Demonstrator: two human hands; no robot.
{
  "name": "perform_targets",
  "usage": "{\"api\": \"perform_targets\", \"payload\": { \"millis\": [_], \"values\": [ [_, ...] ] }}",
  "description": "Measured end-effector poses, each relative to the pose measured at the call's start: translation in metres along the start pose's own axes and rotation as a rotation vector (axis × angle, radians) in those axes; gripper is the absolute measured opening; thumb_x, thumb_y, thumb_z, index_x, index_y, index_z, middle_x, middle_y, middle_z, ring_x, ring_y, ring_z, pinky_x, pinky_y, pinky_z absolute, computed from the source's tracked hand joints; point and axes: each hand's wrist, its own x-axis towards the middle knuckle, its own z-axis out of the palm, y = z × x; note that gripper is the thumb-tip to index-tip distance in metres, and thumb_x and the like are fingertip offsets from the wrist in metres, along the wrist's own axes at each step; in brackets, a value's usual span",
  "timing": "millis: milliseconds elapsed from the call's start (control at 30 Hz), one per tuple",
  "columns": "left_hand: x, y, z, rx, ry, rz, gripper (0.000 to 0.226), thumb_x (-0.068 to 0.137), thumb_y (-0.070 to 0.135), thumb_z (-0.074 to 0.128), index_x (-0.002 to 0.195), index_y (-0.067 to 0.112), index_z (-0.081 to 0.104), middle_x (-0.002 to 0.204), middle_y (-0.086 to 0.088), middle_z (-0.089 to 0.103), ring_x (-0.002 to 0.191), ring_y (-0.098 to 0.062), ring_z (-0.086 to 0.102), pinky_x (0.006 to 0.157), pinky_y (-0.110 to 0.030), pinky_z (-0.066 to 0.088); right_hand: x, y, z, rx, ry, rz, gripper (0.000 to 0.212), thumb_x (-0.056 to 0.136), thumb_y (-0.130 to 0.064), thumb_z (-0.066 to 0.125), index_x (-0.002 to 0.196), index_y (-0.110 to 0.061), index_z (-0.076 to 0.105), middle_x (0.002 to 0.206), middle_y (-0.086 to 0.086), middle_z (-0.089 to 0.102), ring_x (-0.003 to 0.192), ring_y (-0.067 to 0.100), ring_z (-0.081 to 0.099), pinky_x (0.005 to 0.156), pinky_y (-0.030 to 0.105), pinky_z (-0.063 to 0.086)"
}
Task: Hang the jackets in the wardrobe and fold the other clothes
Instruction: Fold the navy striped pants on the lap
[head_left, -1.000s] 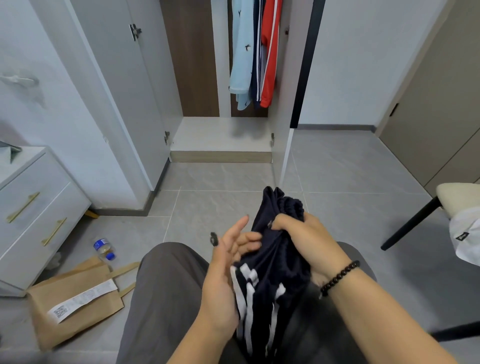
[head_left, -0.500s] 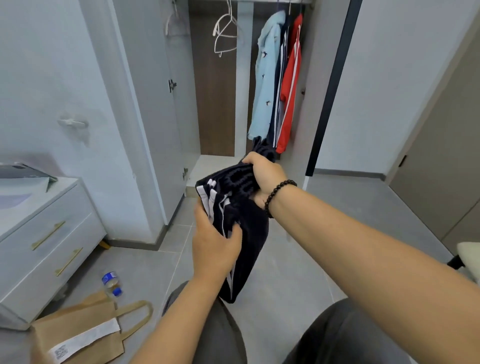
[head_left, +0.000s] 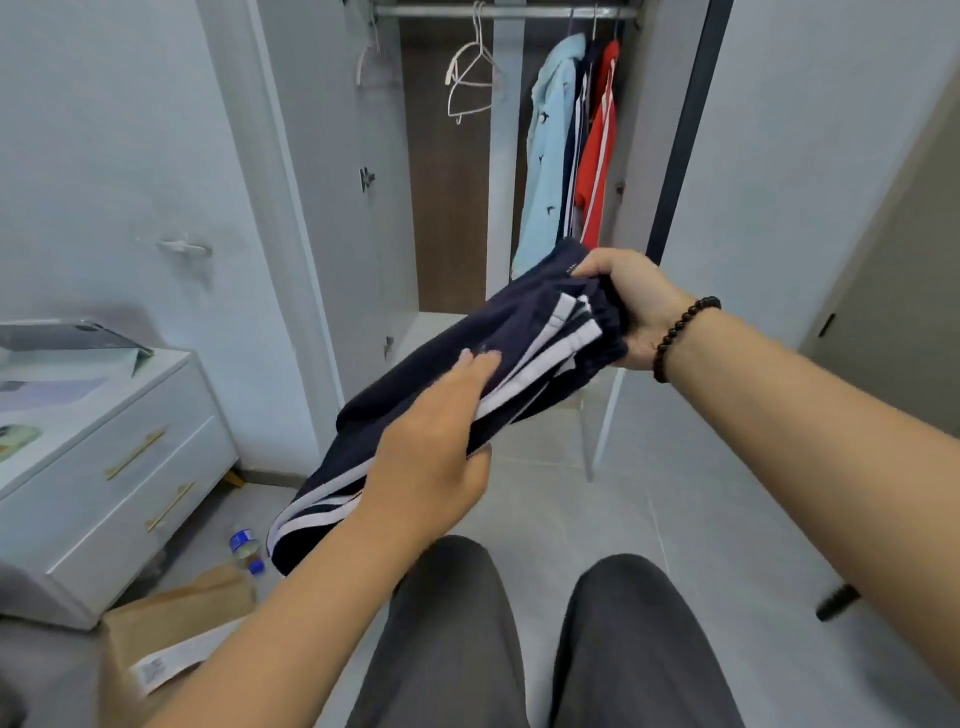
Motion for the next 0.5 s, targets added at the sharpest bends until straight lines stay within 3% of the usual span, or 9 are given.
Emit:
{"api": "perform_targets", "payload": {
  "millis": [100, 233, 300, 400, 500],
  "values": [
    [-0.043, 0.042, 0.034, -0.111, -0.347, 0.039, 0.08, 0.085, 0.006, 0.061, 0.153, 0.023, 0.023, 0.155, 0.003, 0.034, 0.139, -0.012, 0.031, 0.113, -0.017, 0.017, -0.026, 0.043, -0.062, -0.087, 0.096, 0.139, 0.01, 0.077, -0.014, 0.052, 0.076, -0.007, 0.059, 0.073, 0.011, 0.062, 0.064, 0.027, 0.061, 0.069, 0.035, 0.053],
    [-0.086, 0.083, 0.087, -0.16, -0.76, 0.112, 0.076, 0.091, 0.013, 0.05, 0.155, 0.025, 0.011, 0.16, 0.006, 0.021, 0.144, -0.012, 0.022, 0.113, -0.022, 0.024, -0.063, 0.106, -0.139, -0.18, 0.231, 0.301, 0.013, 0.073, -0.01, 0.051, 0.064, -0.009, 0.06, 0.059, 0.011, 0.057, 0.052, 0.026, 0.057, 0.053, 0.03, 0.049],
    [-0.097, 0.091, 0.102, -0.187, -0.908, 0.145, 0.071, 0.093, 0.025, 0.052, 0.154, 0.026, 0.017, 0.159, 0.008, 0.025, 0.145, -0.011, 0.023, 0.114, -0.026, 0.026, -0.077, 0.134, -0.169, -0.199, 0.316, 0.335, 0.01, 0.072, -0.008, 0.049, 0.065, -0.011, 0.056, 0.055, 0.009, 0.056, 0.047, 0.025, 0.056, 0.049, 0.028, 0.047],
    [-0.101, 0.079, 0.112, -0.238, -0.996, 0.018, 0.064, 0.09, 0.055, 0.051, 0.148, 0.035, 0.032, 0.147, 0.015, 0.045, 0.133, -0.01, 0.042, 0.108, -0.031, 0.038, -0.091, 0.166, -0.199, -0.213, 0.427, 0.417, 0.005, 0.068, -0.01, 0.048, 0.066, -0.015, 0.05, 0.058, 0.007, 0.049, 0.05, 0.026, 0.049, 0.05, 0.026, 0.043],
    [-0.092, 0.045, 0.113, -0.226, -0.9, -0.146, 0.054, 0.094, 0.056, 0.042, 0.145, 0.035, 0.04, 0.141, 0.013, 0.053, 0.125, -0.007, 0.05, 0.107, -0.03, 0.04, -0.091, 0.179, -0.217, -0.286, 0.496, 0.486, 0.009, 0.065, -0.012, 0.049, 0.06, -0.017, 0.044, 0.054, 0.005, 0.043, 0.048, 0.024, 0.042, 0.049, 0.025, 0.035]
  ]
}}
